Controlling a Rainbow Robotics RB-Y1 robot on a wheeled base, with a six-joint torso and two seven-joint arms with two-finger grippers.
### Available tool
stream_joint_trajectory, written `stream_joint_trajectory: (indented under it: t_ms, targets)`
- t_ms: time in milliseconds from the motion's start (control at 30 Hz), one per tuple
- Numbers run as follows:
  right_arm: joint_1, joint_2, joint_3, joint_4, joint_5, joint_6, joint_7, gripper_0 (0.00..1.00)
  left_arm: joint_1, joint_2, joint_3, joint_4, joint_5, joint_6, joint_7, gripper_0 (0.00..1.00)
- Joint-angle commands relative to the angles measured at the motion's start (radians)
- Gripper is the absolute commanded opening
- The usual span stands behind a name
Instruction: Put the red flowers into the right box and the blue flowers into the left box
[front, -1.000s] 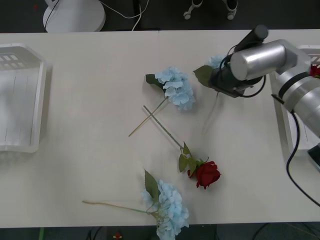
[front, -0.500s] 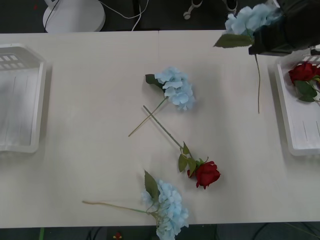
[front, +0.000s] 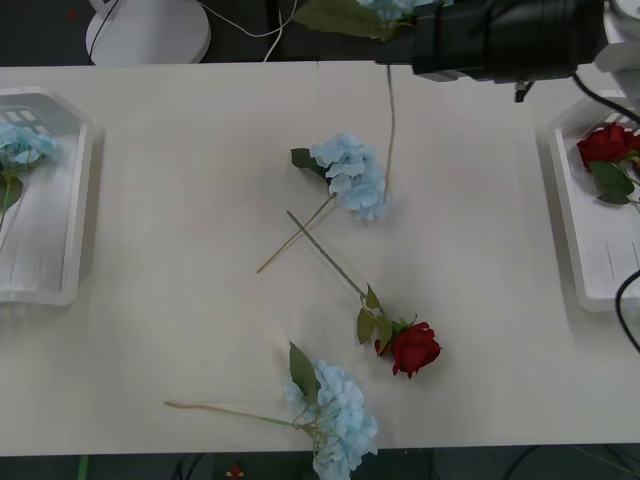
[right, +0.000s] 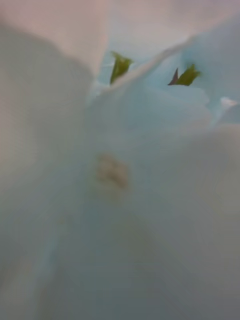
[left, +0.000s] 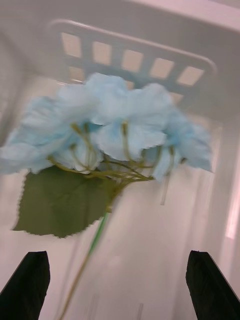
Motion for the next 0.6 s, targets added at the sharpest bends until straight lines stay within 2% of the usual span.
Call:
stream_joint_trajectory:
  t_ms: [33,100,167,200,467,600]
  targets:
    - [-0.006,0.139,-0.019,-0.043,0.015,-0.046,0.097,0.0,0.025,0.064,-0.017,-0.138,0.172,0.059,-0.107,0.78]
    - [-0.007,0.178,-0.019,-0.043,0.015,-0.073,0.099,0.0,0.074,0.064,-0.033,-0.185,0.294,0.068,-0.142,0.78]
    - [-0.012,0.215,-0.019,-0.043,0.026,-0.097,0.097,0.0,0.126,0.064,-0.053,-0.227,0.431,0.065,-0.17,0.88]
    - [-0.013,0.239,-0.018,-0.043,0.038,-0.115,0.096,0.0,0.166,0.063,-0.062,-0.254,0.532,0.058,-0.193,1.0]
    - [-0.017,0.368,-0.019,-0.043,0.118,-0.191,0.1,0.0,0.399,0.064,-0.097,-0.422,0.968,0.05,-0.38,1.0]
    - [-0.017,0.414,-0.018,-0.043,0.147,-0.215,0.099,0.0,0.473,0.056,-0.129,-0.488,1.112,0.05,-0.475,1.0]
